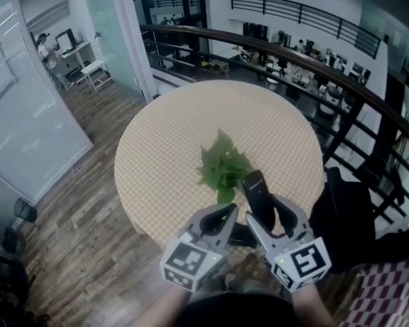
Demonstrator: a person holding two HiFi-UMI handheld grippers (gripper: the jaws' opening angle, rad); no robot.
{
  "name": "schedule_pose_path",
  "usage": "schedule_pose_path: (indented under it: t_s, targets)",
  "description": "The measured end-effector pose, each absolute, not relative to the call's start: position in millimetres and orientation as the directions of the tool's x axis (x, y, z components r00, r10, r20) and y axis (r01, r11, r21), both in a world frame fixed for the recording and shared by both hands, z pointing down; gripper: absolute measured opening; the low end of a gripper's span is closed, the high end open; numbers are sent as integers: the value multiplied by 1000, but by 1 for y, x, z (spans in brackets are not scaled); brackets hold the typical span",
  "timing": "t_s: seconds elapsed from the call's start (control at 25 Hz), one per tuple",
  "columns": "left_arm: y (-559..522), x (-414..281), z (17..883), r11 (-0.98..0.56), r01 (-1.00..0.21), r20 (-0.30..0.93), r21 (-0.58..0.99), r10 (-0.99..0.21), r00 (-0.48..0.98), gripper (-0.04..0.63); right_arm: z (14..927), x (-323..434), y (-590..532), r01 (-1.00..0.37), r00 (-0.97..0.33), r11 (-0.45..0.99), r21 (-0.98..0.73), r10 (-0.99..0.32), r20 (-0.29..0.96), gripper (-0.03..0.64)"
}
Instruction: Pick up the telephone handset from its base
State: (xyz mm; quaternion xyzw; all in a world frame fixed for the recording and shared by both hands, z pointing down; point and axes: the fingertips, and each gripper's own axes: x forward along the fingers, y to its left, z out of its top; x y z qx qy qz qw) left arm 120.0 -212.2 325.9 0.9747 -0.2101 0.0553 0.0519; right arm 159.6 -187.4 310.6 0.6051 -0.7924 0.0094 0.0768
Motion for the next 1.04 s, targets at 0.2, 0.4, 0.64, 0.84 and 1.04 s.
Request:
schedule_pose_path:
  t_s: [0.2, 0.4, 0.64, 0.84, 1.04]
  targets:
    - [-212, 120, 329, -902, -422, 133, 92, -409, 903, 6, 313, 159, -188, -955, -272, 285, 84, -952, 142, 247]
    - [-213, 122, 333, -901, -426, 150, 86, -411, 899, 6, 322, 156, -186, -949, -289, 308, 72, -937, 194, 247]
    - [-212, 124, 334, -902, -423, 155, 88, -407, 900, 6, 324, 156, -186, -946, -298, 316, 67, -934, 195, 247]
    - [-208, 127, 338, -906, -414, 160, 87, -397, 904, 6, 326, 158, -183, -948, -294, 313, 67, -934, 202, 247]
    - [-204, 130, 339, -907, -410, 158, 98, -393, 906, 6, 326, 162, -180, -946, -292, 311, 85, -938, 187, 247]
